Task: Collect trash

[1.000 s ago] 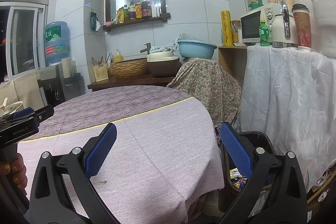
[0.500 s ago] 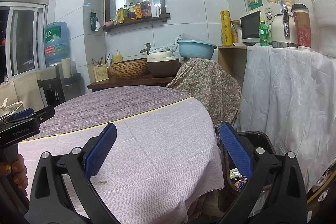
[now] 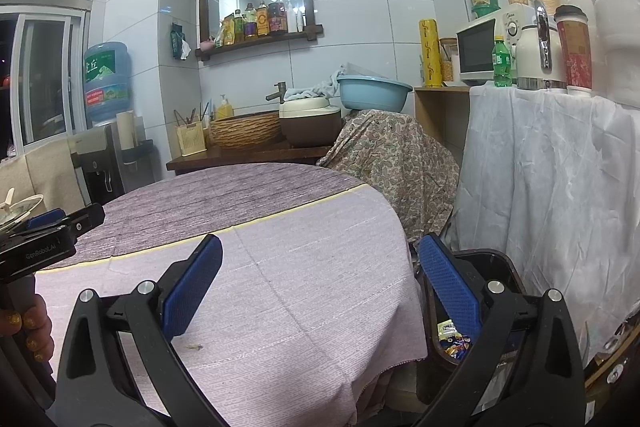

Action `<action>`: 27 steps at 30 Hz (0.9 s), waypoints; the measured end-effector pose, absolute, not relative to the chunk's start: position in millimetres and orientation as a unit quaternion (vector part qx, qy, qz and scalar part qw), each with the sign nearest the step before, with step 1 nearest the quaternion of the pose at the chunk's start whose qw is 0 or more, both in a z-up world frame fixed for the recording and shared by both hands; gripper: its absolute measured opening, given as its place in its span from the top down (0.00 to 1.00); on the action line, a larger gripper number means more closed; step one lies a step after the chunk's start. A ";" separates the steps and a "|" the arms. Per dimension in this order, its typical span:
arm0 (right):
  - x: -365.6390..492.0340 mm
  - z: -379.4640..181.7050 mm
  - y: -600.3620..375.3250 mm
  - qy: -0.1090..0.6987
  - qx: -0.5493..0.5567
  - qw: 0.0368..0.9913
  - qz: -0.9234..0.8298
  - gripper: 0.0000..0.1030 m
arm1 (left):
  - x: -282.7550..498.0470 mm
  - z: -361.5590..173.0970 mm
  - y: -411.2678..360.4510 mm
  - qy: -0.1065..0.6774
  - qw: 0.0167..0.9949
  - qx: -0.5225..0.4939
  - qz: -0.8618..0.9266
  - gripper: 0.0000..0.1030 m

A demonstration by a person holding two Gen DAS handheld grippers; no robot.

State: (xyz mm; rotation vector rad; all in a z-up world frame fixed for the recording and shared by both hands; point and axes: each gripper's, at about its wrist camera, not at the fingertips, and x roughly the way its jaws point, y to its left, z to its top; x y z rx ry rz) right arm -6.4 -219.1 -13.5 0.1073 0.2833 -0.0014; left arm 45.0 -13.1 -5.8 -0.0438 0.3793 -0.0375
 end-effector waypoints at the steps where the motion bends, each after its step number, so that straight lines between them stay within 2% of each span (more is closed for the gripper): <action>1: -6.3 -13.3 -218.8 0.141 0.053 0.989 -0.001 0.06 | 45.5 -5.7 -12.5 0.189 0.982 -0.022 -0.019 0.05; 27: -6.6 -11.8 -218.6 0.144 0.053 0.988 0.003 0.06 | 45.5 -7.9 -13.0 0.191 0.981 -0.021 -0.016 0.05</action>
